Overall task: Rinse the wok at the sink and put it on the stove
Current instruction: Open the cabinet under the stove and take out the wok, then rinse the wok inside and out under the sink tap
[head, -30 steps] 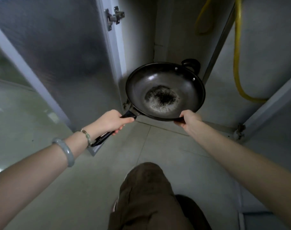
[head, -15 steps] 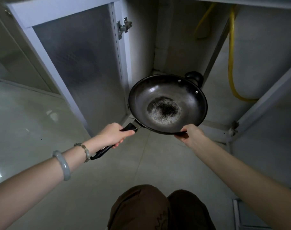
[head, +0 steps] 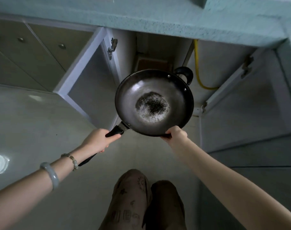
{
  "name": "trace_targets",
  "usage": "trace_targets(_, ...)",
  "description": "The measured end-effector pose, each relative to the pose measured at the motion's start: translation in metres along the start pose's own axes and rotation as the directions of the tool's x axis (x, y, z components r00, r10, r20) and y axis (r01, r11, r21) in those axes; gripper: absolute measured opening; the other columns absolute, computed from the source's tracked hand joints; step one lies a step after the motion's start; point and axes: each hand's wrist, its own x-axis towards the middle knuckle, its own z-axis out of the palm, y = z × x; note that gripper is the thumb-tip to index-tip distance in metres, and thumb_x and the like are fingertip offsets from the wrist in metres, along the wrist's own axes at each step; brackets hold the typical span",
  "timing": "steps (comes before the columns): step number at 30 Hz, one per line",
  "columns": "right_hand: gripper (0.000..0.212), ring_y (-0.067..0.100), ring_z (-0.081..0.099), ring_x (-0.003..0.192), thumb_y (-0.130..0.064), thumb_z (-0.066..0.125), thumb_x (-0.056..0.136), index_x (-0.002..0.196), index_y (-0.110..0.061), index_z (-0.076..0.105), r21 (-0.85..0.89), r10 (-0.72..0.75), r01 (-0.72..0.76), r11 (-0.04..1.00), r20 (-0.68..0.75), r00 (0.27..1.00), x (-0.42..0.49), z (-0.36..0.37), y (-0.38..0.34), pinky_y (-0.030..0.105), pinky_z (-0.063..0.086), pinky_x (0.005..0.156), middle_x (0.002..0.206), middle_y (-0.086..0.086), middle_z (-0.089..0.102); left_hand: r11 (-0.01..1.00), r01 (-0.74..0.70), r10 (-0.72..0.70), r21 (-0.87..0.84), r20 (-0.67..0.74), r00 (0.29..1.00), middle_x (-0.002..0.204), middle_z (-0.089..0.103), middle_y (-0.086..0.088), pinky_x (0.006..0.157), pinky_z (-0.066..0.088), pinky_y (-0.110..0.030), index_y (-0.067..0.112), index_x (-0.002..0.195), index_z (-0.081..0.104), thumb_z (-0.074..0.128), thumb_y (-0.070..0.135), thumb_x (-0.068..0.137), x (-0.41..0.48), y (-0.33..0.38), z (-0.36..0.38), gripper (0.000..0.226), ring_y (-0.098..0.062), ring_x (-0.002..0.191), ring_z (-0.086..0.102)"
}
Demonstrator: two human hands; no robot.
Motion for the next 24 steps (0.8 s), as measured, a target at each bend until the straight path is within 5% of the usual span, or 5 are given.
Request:
trace_targets(7,0.025,0.036,0.058,0.083,0.019,0.044,0.073,0.087,-0.001,0.04,0.085,0.0,0.002,0.996,-0.015,1.0,-0.165,-0.035,-0.05,0.041,0.056,0.049,0.102,0.026,0.054,0.998,-0.056,0.055,0.022,0.048,0.997,0.039,0.047,0.001,0.046,0.035,-0.023,0.013,0.057,0.046,0.062,0.047,0.085,-0.122,0.067,-0.097,0.047,-0.016,0.033,0.044)
trace_targets(12,0.026,0.032,0.056,0.071,0.02,0.042,0.074,0.091,0.0,0.039,0.22,-0.033,0.034,0.975,-0.01,0.999,-0.234,-0.061,-0.08,0.039,0.056,0.049,0.102,0.026,0.053,0.978,-0.194,0.188,0.072,0.08,0.979,0.044,0.048,0.0,0.043,0.033,-0.022,0.013,0.059,0.047,0.062,0.044,0.086,-0.16,0.113,-0.146,0.044,-0.018,0.035,0.044)
trace_targets(17,0.021,0.028,0.05,0.059,0.02,0.04,0.076,0.088,0.004,0.045,0.348,-0.113,0.127,0.929,-0.062,0.992,-0.268,-0.101,-0.111,0.045,0.054,0.066,0.07,0.016,0.048,0.923,-0.371,0.353,0.104,0.157,0.922,0.045,0.049,0.0,0.045,0.033,-0.022,0.012,0.062,0.047,0.062,0.045,0.086,-0.161,0.173,-0.162,0.044,-0.017,0.035,0.046)
trace_targets(22,0.022,0.029,0.057,0.063,0.021,0.039,0.073,0.08,0.0,0.042,0.504,-0.185,0.262,0.823,-0.199,0.962,-0.285,-0.161,-0.132,0.055,0.054,0.082,0.066,0.015,0.052,0.823,-0.553,0.512,0.129,0.252,0.821,0.045,0.053,-0.004,0.046,0.037,-0.023,0.005,0.064,0.052,0.064,0.044,0.085,-0.159,0.248,-0.138,0.046,-0.018,0.036,0.049)
trace_targets(24,0.02,0.04,0.068,0.086,0.023,0.039,0.074,0.073,0.003,0.042,0.543,-0.18,0.304,0.783,-0.269,0.946,-0.289,-0.193,-0.137,0.053,0.054,0.081,0.09,0.029,0.064,0.769,-0.609,0.548,0.194,0.29,0.784,0.049,0.061,-0.011,0.049,0.045,-0.028,0.003,0.065,0.055,0.062,0.049,0.085,-0.161,0.278,-0.119,0.051,-0.021,0.038,0.055)
